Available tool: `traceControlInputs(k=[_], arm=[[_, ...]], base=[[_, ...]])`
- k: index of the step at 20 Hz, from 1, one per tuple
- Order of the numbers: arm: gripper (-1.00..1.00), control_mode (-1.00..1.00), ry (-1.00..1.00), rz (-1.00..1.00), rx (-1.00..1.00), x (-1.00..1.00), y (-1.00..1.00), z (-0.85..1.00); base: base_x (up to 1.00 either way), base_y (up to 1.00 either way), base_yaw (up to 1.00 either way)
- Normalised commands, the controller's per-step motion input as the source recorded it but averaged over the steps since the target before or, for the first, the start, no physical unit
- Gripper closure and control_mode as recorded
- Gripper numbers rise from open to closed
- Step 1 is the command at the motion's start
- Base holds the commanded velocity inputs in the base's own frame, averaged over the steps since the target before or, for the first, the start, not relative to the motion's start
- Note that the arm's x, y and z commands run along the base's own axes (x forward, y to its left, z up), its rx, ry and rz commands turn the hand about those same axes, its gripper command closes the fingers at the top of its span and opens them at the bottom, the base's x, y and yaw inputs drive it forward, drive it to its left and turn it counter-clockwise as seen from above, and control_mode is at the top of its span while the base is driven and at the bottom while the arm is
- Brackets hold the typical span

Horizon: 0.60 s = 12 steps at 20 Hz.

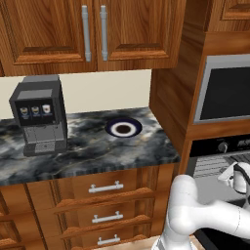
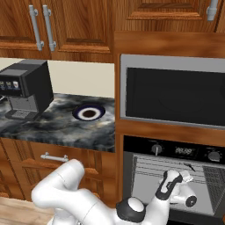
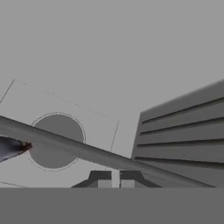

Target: Take the fish from the oven and place it on the plate on the counter.

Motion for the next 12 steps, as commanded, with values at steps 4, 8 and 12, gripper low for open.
traceControlInputs(k=[4,8,12], arm=[[1.00,-1.00,0.14,0.00,0.02,-0.09,0.00,-0.49],[1.00,-1.00,0.17,0.00,0.01,-0.27,0.00,-0.61],[1.00,-1.00,0.12,0.00,0.01,-0.34,0.00,-0.56]], base=[[0.00,0.00,0.00],[0.00,0.00,0.00],[0.00,0.00,0.00]])
